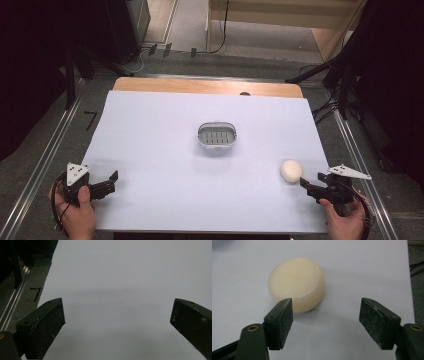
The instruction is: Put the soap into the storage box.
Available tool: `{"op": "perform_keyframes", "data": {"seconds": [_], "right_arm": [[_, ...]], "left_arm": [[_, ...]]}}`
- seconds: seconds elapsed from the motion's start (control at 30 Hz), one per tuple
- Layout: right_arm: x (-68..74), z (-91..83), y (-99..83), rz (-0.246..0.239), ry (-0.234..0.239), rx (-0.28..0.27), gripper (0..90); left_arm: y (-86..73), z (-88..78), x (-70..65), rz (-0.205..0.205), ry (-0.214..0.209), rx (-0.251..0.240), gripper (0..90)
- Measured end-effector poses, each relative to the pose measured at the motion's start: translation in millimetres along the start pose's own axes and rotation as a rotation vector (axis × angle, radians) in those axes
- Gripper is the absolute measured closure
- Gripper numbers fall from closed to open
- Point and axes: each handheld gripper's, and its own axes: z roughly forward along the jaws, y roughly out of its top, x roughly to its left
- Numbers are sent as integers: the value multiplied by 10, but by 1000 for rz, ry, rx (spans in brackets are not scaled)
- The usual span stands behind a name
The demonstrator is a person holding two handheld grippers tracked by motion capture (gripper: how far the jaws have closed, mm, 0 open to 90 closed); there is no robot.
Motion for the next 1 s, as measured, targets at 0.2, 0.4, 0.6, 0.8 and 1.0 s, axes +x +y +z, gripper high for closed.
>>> {"op": "perform_keyframes", "data": {"seconds": [0.2,0.4,0.6,0.8,1.0], "right_arm": [[40,45,20,5,25,53,225],[110,74,82,1,31,83,196],[151,111,137,14,34,114,172],[198,192,211,42,37,155,162],[321,290,271,27,13,186,161]], "left_arm": [[-1,-1,-2,3,0,-2,0],[-2,-7,-3,4,1,-4,0],[-2,-5,-4,4,0,-4,0],[-5,-7,-6,6,-2,-9,0],[-3,-6,-12,15,1,-5,0]]}}
